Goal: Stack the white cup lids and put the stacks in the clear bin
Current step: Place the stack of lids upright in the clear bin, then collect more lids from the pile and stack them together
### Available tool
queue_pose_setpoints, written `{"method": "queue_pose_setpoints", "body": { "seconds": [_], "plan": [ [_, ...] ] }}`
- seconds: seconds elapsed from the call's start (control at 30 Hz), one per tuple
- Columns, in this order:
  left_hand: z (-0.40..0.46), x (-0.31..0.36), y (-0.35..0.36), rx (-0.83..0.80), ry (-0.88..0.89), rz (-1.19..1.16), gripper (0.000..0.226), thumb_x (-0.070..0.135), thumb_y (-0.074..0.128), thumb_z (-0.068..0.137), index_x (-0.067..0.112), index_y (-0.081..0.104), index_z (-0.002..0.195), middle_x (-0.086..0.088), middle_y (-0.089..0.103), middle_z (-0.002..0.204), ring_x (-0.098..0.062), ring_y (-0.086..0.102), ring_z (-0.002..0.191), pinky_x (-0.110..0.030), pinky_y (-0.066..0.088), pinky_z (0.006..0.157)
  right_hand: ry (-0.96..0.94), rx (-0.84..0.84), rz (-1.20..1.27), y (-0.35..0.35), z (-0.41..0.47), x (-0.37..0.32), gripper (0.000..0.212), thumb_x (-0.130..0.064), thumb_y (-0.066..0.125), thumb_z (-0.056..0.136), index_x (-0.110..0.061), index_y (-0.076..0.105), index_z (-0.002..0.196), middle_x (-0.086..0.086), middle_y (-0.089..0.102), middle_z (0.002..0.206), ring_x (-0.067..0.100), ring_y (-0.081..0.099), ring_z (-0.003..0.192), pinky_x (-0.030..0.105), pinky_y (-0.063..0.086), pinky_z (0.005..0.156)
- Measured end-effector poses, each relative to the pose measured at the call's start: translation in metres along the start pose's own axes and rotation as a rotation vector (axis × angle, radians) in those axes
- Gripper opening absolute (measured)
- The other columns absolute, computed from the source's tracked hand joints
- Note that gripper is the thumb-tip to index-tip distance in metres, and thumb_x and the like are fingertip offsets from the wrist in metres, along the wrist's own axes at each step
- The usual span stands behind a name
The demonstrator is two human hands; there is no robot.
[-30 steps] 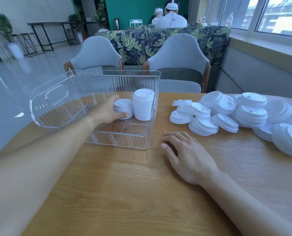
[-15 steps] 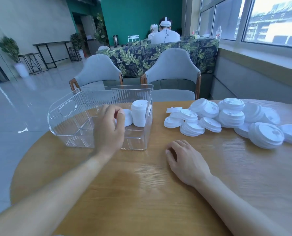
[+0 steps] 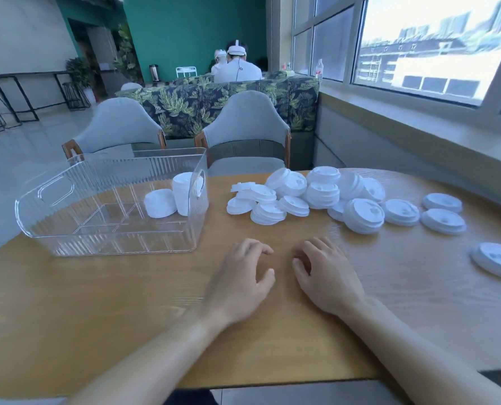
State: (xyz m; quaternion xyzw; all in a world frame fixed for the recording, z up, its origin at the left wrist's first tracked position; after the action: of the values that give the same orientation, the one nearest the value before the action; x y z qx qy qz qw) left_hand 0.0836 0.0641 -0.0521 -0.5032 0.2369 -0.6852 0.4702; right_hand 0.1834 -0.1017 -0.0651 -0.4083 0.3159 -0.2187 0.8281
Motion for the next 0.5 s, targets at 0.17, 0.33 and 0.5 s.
{"method": "queue_pose_setpoints", "body": {
  "seconds": [0.17, 0.33, 0.5],
  "plan": [
    [0.018, 0.019, 0.032, 0.009, -0.051, 0.069, 0.042, 0.039, 0.055, 0.098, 0.031, 0.049, 0.138, 0.018, 0.041, 0.143, -0.005, 0.041, 0.133, -0.024, 0.033, 0.107, 0.082, 0.103, -0.051, -0.028, -0.007, 0.044, 0.033, -0.014, 0.067, 0.085, -0.013, 0.065, 0.118, 0.002, 0.056, 0.133, 0.024, 0.046, 0.126, 0.041, 0.044, 0.104],
    [0.051, 0.025, 0.048, 0.030, -0.062, 0.121, 0.051, 0.041, 0.053, 0.100, 0.026, 0.041, 0.147, 0.008, 0.034, 0.157, -0.012, 0.029, 0.146, -0.027, 0.021, 0.116, 0.221, 0.162, -0.087, -0.046, -0.001, 0.085, 0.048, -0.011, 0.072, 0.081, -0.009, 0.059, 0.127, 0.008, 0.050, 0.142, 0.031, 0.042, 0.131, 0.037, 0.029, 0.109],
    [0.085, 0.018, 0.061, 0.094, -0.083, 0.220, 0.057, 0.046, 0.054, 0.098, 0.021, 0.043, 0.148, 0.001, 0.041, 0.154, -0.019, 0.032, 0.145, -0.036, 0.016, 0.124, 0.318, 0.227, -0.069, -0.055, 0.009, 0.114, 0.053, -0.018, 0.070, 0.086, -0.010, 0.053, 0.135, 0.009, 0.047, 0.146, 0.029, 0.037, 0.134, 0.039, 0.029, 0.112]
  ]
}}
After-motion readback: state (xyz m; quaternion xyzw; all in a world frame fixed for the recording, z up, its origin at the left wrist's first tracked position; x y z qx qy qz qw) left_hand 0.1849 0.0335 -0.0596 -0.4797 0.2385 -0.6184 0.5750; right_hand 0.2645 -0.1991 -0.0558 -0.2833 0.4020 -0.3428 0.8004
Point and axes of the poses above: each hand's wrist, its own z-axis towards the middle knuckle, its own y-axis out of the palm, x = y × z, the point moved 2 cm from there along z, towards the middle knuckle
